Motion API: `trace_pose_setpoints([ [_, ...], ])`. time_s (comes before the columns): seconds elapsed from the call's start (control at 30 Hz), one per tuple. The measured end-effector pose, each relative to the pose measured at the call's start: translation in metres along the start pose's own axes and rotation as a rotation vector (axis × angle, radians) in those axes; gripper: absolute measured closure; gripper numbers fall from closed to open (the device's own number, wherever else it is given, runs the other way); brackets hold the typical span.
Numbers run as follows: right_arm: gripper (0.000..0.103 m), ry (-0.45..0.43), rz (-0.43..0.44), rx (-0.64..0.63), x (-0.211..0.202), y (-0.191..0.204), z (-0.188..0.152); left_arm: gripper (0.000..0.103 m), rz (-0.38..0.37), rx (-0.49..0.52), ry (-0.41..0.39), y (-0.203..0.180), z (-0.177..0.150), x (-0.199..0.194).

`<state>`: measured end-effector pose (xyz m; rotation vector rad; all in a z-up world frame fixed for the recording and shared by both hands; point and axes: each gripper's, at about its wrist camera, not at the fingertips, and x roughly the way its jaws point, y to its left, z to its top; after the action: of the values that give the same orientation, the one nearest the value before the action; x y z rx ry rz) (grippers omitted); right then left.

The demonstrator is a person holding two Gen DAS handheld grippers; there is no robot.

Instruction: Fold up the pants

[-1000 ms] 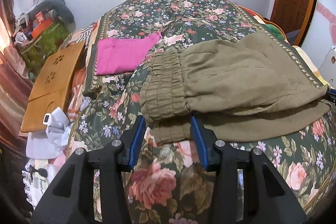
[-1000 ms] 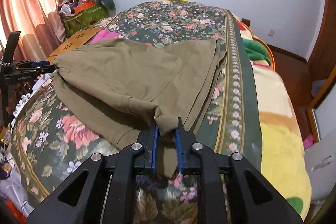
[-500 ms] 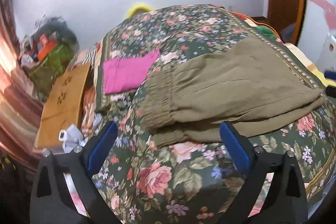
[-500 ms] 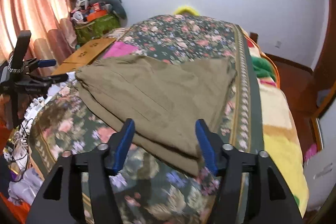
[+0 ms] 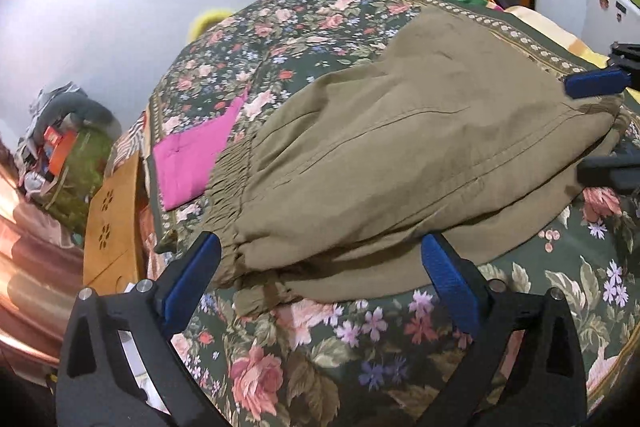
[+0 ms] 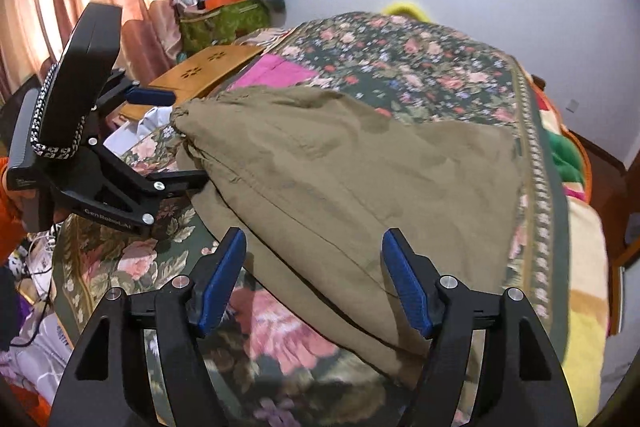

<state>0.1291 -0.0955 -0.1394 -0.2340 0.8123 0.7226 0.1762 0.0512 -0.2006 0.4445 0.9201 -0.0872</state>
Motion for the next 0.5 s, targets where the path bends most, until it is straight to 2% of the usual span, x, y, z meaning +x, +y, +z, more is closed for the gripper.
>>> trace_pose_setpoints([
  [0.13,0.036,0.036,0.018,-0.03,0.016,0.01,0.006,0.002,-0.042,0.01,0.003,0.004,0.009,0.004],
  [0.33,0.036,0.063,0.024,-0.068,0.028,0.017,0.016,0.002,-0.089,-0.025,-0.021,0.018,0.022,-0.002],
  [0.37,0.041,0.061,0.023,-0.072,0.03,0.019,0.017,0.002,-0.093,-0.033,-0.027,0.02,0.024,-0.004],
  [0.4,0.051,0.057,0.017,-0.077,0.032,0.02,0.019,0.002,-0.097,-0.04,-0.03,0.022,0.025,-0.005],
  [0.5,0.072,0.049,0.001,-0.092,0.034,0.02,0.024,0.004,-0.111,-0.058,-0.039,0.026,0.027,-0.008],
])
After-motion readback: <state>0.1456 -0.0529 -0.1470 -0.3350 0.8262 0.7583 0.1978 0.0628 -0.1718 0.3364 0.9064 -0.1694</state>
